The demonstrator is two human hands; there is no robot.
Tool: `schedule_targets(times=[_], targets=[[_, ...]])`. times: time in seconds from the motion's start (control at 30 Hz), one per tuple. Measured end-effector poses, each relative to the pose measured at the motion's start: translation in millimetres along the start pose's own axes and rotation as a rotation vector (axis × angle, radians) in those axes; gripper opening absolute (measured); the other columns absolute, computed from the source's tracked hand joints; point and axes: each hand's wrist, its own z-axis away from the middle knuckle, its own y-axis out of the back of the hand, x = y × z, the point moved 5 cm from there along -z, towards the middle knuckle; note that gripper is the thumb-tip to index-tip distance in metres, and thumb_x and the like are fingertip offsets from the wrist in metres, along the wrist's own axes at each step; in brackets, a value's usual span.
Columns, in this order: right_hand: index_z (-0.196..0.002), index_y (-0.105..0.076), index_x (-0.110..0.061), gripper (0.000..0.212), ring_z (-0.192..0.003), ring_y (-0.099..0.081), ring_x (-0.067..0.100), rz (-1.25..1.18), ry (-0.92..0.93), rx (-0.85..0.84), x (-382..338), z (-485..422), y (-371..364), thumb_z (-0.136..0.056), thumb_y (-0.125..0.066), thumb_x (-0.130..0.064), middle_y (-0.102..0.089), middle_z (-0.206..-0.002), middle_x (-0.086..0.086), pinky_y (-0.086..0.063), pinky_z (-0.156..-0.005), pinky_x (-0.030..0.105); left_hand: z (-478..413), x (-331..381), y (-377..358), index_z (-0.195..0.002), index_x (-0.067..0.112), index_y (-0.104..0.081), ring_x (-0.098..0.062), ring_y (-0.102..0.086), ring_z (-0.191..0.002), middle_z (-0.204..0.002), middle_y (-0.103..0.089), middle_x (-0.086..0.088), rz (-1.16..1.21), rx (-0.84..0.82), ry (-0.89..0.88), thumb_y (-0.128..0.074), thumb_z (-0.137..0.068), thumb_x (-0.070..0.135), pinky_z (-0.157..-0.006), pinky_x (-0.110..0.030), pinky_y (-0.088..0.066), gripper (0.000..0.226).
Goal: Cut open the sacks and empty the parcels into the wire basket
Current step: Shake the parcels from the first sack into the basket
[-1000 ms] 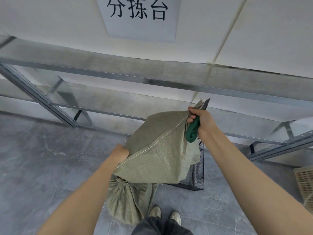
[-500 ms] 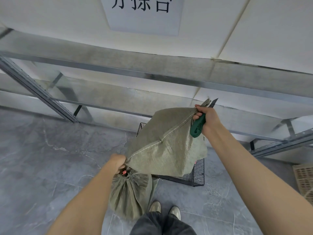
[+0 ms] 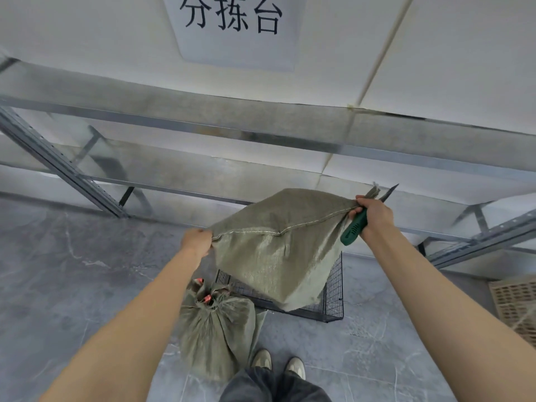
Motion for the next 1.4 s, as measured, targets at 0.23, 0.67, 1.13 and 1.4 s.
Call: schedule_targets(times=[0.23, 0.67, 1.13, 1.4], targets=[[-0.083, -0.055, -0.003, 0.012, -0.034, -0.042, 0.007, -0.033, 0.144, 0.001, -44.0, 18.1, 15.9, -0.091, -0.051, 0.003, -0.049, -0.066, 0.006, -0.042, -0.039, 0.018, 23.5, 84.2, 7.5, -0.063, 0.013, -0.056, -0.033, -0.066, -0.078, -0.075, -0.064, -0.018, 0.038, 0.051, -0.245, -0.05, -0.088, 0.009, -0.079, -0.044, -0.057, 0.026], [-0.092, -0.063, 0.003, 0.012, -0.044, -0.046, 0.019, 0.467, 0.362, 0.214, -54.3, 15.5, 39.2, -0.085, -0.059, -0.004, -0.053, -0.06, 0.009, -0.047, -0.058, 0.037, 43.6, 141.7, -1.2, -0.067, 0.003, -0.053, -0.039, -0.065, -0.077, -0.08, -0.064, -0.023, -0.257, 0.134, -0.484, -0.042, -0.088, 0.008, -0.074, -0.046, -0.056, 0.024], [-0.078, -0.056, -0.018, 0.019, -0.047, -0.051, 0.013, 0.468, 0.521, 0.107, -74.9, 28.5, 26.8, -0.091, -0.054, -0.004, -0.056, -0.062, 0.002, -0.056, -0.074, 0.043, 44.2, 152.9, 0.5, -0.075, -0.005, -0.056, -0.039, -0.062, -0.076, -0.072, -0.057, -0.014, -0.062, 0.124, -0.602, -0.044, -0.085, 0.017, -0.074, -0.052, -0.056, 0.027], [-0.093, -0.058, -0.007, 0.01, -0.051, -0.063, 0.014, 0.704, 0.644, 0.107, -82.5, 31.7, 8.0, -0.095, -0.053, -0.015, -0.063, -0.071, 0.009, -0.057, -0.058, 0.032, 54.2, 184.3, -12.5, -0.085, -0.001, -0.059, -0.032, -0.055, -0.084, -0.087, -0.06, -0.016, -0.231, 0.212, -0.732, -0.04, -0.095, 0.014, -0.07, -0.033, -0.04, 0.026]])
